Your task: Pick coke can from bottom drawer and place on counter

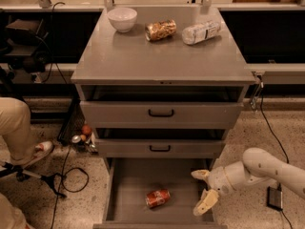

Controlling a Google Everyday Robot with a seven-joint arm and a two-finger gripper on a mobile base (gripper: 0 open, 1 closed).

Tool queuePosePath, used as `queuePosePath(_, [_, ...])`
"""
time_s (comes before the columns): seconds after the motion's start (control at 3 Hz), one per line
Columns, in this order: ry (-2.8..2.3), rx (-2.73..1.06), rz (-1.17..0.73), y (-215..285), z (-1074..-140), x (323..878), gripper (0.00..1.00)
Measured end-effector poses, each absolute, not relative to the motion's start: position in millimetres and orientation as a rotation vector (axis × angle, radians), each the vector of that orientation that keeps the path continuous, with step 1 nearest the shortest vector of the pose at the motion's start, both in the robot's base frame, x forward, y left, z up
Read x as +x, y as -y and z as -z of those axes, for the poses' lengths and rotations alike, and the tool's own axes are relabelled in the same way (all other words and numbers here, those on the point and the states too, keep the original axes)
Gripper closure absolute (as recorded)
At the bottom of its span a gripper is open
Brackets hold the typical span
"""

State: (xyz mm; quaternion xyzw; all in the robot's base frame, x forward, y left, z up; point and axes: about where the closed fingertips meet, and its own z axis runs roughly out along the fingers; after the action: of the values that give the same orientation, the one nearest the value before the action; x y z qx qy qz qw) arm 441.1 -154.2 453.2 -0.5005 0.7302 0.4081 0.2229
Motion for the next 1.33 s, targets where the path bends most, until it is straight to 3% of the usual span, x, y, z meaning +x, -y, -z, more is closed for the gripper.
queuePosePath(1.33, [-1.733, -1.667, -0.846, 95, -298, 510, 0.0])
